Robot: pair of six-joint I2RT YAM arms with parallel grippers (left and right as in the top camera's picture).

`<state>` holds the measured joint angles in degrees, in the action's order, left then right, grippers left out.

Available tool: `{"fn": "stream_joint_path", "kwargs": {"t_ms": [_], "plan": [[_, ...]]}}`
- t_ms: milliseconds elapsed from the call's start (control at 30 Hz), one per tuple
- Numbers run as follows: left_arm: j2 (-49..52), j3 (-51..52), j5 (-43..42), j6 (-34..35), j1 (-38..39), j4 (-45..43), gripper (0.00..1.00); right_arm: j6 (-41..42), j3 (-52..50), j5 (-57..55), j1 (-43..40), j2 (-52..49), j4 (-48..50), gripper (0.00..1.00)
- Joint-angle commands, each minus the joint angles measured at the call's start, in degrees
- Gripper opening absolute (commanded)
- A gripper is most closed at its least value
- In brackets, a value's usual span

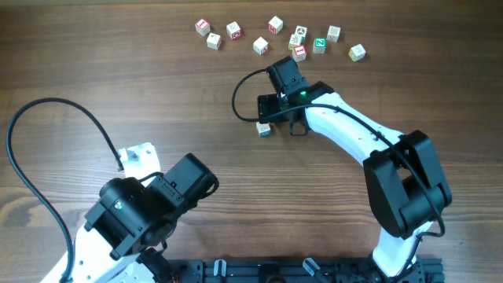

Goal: Form a tower

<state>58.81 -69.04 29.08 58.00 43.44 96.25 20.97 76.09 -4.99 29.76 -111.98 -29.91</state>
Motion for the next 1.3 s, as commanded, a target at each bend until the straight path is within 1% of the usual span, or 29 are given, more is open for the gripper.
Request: {"fn": "stream_joint_path", "kwargs": {"t_ms": [0,100,167,200,267,300,333,367,467,533,700,1033,1267], "plan": [[-0.3,0.0,0.4,1.2,0.0,0.0,1.00,0.0,-0.6,0.4,-0.1,-1.1,-0.6,0.98],[-0.3,0.0,0.4,1.1,0.0,0.0,1.00,0.0,-0.6,0.3,-0.1,-2.1,-0.6,0.96],[-0.3,0.0,0.4,1.1,0.0,0.0,1.00,0.1,-0.6,0.3,-0.1,-3.6,-0.5,0.92],[-0.3,0.0,0.4,1.1,0.0,0.0,1.00,0.2,-0.6,0.3,-0.1,-4.1,-0.3,0.88],[-0.3,0.0,0.4,1.2,0.0,0.0,1.00,0.6,-0.6,0.3,-0.1,-5.1,0.8,0.73],[-0.3,0.0,0.4,1.2,0.0,0.0,1.00,0.7,-0.6,0.3,-0.1,-5.1,1.4,0.68],[-0.3,0.0,0.4,1.1,0.0,0.0,1.00,0.7,-0.6,0.3,-0.1,-5.1,2.1,0.58],[-0.3,0.0,0.4,1.2,0.0,0.0,1.00,1.4,-0.6,0.3,-0.1,-5.1,2.5,0.52],[-0.3,0.0,0.4,1.1,0.0,0.0,1.00,1.7,-0.6,0.3,-0.1,-5.1,3.1,0.45],[-0.3,0.0,0.4,1.2,0.0,0.0,1.00,2.1,-0.6,0.3,-0.1,-5.1,3.3,0.38],[-0.3,0.0,0.4,1.1,0.0,0.0,1.00,6.7,-0.2,1.0,0.0,-5.1,3.0,0.33],[-0.3,0.0,0.4,1.2,0.0,0.0,1.00,7.8,0.6,1.4,2.0,-5.1,3.2,0.33],[-0.3,0.0,0.4,1.1,0.0,0.0,1.00,10.1,1.6,1.6,2.3,-5.1,3.1,0.33]]}}
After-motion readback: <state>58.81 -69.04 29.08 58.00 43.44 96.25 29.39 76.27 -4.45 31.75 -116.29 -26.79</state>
